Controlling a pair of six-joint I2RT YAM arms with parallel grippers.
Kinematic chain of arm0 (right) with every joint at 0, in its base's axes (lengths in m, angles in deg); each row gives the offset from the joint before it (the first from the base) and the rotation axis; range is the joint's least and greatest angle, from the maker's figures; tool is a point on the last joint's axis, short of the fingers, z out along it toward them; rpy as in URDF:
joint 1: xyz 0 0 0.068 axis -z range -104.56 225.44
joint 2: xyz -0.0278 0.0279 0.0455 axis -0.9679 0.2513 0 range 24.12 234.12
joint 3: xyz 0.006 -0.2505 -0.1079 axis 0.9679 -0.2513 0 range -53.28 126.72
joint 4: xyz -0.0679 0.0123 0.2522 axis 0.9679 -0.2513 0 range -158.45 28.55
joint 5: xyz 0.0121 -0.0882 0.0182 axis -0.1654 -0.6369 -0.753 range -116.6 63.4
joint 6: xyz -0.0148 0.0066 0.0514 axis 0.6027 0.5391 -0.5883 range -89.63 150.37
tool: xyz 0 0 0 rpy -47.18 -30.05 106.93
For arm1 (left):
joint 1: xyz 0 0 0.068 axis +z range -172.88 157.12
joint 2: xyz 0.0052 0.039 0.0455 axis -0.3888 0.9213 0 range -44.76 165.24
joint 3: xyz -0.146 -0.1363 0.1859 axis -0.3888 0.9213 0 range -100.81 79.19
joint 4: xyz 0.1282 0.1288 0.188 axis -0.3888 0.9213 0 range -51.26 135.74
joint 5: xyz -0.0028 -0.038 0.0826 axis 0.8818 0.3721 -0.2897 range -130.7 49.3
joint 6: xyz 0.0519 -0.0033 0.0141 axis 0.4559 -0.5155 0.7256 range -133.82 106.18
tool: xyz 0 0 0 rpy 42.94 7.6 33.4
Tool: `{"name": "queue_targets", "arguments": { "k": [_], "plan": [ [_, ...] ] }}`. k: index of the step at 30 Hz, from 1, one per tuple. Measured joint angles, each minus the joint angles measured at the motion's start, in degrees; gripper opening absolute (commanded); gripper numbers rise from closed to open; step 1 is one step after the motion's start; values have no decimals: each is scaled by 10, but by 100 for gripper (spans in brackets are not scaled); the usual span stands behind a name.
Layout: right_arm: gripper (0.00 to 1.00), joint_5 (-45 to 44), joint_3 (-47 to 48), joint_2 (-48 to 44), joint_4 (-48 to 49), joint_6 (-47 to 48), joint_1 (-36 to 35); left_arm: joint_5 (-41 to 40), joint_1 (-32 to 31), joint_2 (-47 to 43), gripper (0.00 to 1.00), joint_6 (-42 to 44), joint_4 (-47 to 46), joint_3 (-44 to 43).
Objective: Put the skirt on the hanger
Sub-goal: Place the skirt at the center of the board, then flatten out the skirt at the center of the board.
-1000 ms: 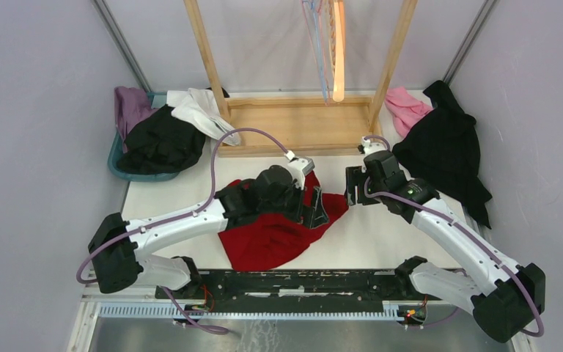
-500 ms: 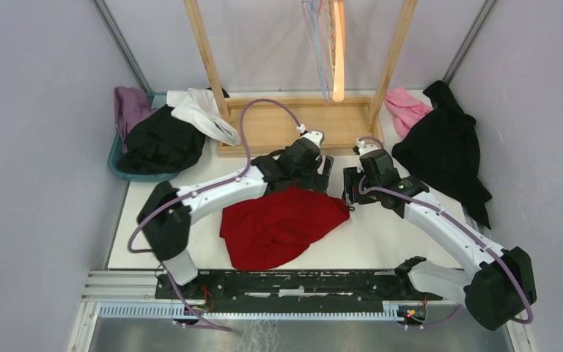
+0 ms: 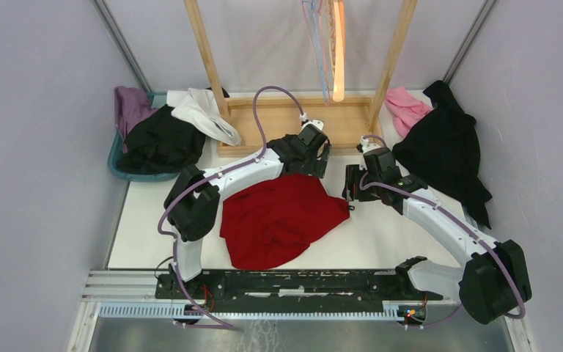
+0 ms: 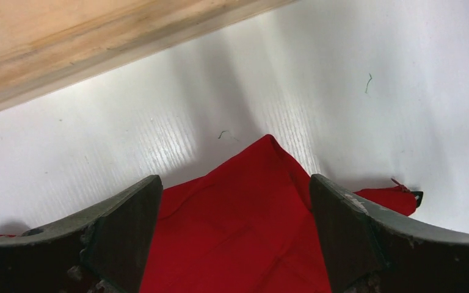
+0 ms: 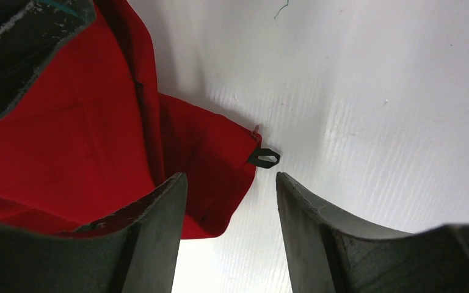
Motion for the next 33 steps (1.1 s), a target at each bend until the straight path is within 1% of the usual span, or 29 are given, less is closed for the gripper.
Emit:
{"name": "queue_targets", "arguments": {
  "k": [5, 14, 17, 20, 23, 26, 29, 32, 33],
  "plan": [
    [61, 11, -7, 0, 10, 0, 8, -32, -3, 16, 94, 10, 23, -26],
    [61, 28, -15, -4, 16, -1, 18, -85, -16, 75, 94, 24, 78, -84],
    [61, 32, -18, -8, 16, -1, 21, -96, -19, 83, 94, 28, 87, -91],
    [61, 35, -22, -12, 18, -1, 24, -102, -21, 87, 91, 29, 100, -97],
    [61, 38, -25, -15, 18, -1, 27, -108, -22, 93, 80, 30, 110, -112],
    [61, 42, -25, -16, 19, -1, 30, -114, -24, 101, 65, 31, 119, -126],
    [61, 45, -25, -18, 20, -1, 32, -121, -27, 102, 46, 34, 129, -127],
    [61, 48, -25, -18, 20, -1, 34, -127, -28, 102, 19, 35, 139, -125],
    [61, 49, -25, -18, 20, -1, 35, -128, -28, 101, 16, 35, 140, -122]
  ]
}}
